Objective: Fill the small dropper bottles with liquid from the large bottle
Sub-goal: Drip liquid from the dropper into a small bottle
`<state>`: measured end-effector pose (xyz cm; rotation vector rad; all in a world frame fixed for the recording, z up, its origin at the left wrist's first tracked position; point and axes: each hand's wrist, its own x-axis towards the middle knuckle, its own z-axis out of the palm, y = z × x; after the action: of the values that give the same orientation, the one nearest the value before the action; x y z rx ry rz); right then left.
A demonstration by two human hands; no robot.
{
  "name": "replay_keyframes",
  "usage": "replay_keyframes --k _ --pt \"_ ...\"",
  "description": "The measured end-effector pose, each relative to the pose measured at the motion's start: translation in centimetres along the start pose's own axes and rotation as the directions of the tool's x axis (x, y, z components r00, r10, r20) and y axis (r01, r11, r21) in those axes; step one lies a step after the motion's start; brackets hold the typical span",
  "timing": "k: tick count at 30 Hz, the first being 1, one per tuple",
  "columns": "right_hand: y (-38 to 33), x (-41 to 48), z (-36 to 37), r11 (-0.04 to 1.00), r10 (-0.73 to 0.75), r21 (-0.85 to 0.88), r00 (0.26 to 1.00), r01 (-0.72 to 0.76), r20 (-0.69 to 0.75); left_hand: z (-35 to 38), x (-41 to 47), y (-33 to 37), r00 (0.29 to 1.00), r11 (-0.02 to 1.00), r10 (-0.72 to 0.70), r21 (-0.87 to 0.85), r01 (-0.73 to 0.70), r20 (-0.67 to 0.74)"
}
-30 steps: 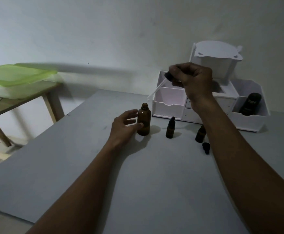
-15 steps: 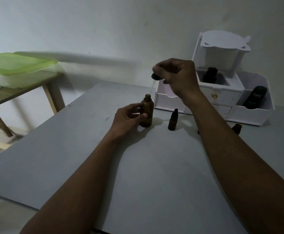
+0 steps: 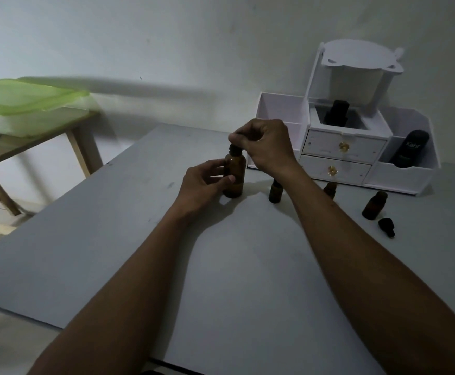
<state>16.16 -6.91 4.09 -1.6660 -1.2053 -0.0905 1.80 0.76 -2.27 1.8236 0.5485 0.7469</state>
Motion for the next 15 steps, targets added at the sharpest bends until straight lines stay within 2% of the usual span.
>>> replay_keyframes --k 8,15 --pt "-0.4 0.1 0.5 0.999 -0.018 -0.050 0.999 0.015 -0.046 0.0 -0.1 0.0 1.000 1.000 -0.003 0.008 0.003 -0.003" --pt "-1.2 -0.1 -0.5 1.000 0.000 0.017 0.999 0.001 -0.048 0.0 -0.2 -0.2 1.000 1.000 -0.006 0.000 0.006 -0.006"
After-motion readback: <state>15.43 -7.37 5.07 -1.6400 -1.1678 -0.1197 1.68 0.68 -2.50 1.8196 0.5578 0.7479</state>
